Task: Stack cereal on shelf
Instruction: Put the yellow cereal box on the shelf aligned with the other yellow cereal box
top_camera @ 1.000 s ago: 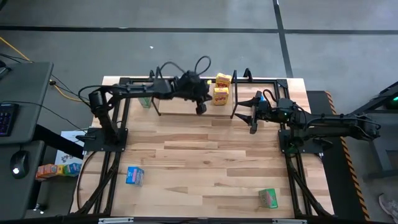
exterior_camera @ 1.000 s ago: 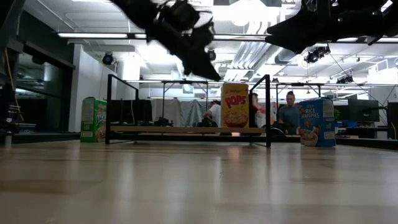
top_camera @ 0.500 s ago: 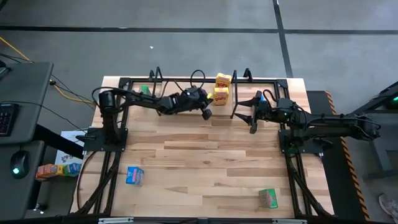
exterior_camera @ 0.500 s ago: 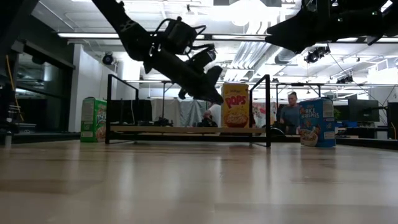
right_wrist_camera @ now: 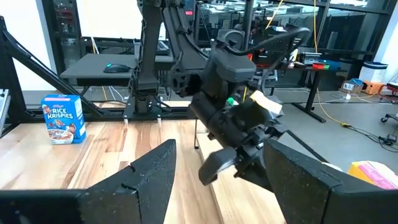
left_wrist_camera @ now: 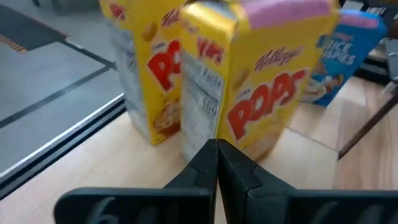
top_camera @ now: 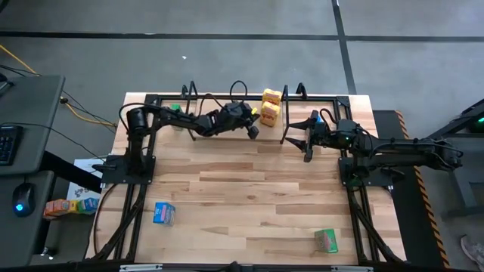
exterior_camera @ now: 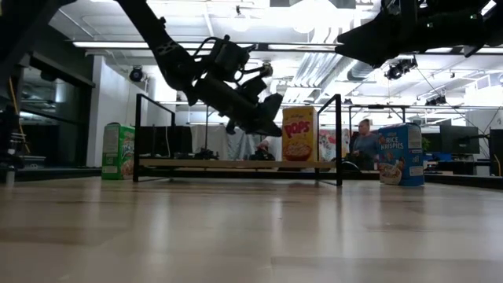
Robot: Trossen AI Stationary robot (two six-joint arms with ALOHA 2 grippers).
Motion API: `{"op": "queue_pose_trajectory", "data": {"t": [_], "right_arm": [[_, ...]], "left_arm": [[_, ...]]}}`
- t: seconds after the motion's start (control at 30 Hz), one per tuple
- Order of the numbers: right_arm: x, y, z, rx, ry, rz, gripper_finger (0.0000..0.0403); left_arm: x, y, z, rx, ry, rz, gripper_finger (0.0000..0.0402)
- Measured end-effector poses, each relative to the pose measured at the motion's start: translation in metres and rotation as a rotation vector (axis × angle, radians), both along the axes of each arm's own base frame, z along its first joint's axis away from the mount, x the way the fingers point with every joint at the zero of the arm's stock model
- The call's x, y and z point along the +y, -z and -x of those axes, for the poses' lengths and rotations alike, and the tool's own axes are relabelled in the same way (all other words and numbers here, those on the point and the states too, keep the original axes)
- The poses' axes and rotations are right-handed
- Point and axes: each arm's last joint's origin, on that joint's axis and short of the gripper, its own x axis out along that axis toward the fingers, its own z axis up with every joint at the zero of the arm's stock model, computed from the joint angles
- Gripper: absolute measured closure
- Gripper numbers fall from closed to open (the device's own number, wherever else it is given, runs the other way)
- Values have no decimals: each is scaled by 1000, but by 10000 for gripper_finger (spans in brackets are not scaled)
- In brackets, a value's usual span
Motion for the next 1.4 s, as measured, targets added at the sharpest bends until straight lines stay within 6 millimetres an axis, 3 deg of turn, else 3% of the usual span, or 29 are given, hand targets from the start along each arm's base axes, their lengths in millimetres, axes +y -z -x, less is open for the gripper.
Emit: {"op": "queue_pose_trajectory", "data": {"t": [0.3, 0.5, 0.67, 0.8, 0.87, 0.93, 1.07, 1.17, 1.4], "right_arm": [[0, 0, 0, 0, 3, -4, 169], [-3, 0, 1, -23, 109, -93, 169], [-8, -3, -3, 0, 248, -157, 194], [-11, -31, -23, 63, 317, -129, 283], [-15, -45, -37, 165, 362, -72, 349], [-23, -59, -52, 295, 403, -30, 388], [-41, -77, -81, 636, 405, -38, 380], [-54, -84, -100, 851, 403, -67, 397], [-70, -81, -145, 1096, 261, -124, 401]], "left_arm": [[2, -2, -3, 47, 20, -26, 401], [-5, -41, 15, 146, 59, -91, 401], [-22, -74, 49, 143, 154, -119, 401], [-39, -85, 84, -56, 254, -151, 401], [-48, -87, 103, -193, 308, -159, 401], [-56, -87, 119, -294, 350, -170, 401], [-65, -87, 145, -381, 348, -201, 401], [-67, -89, 154, -396, 308, -216, 401], [-68, -89, 157, -391, 306, -233, 401]]}}
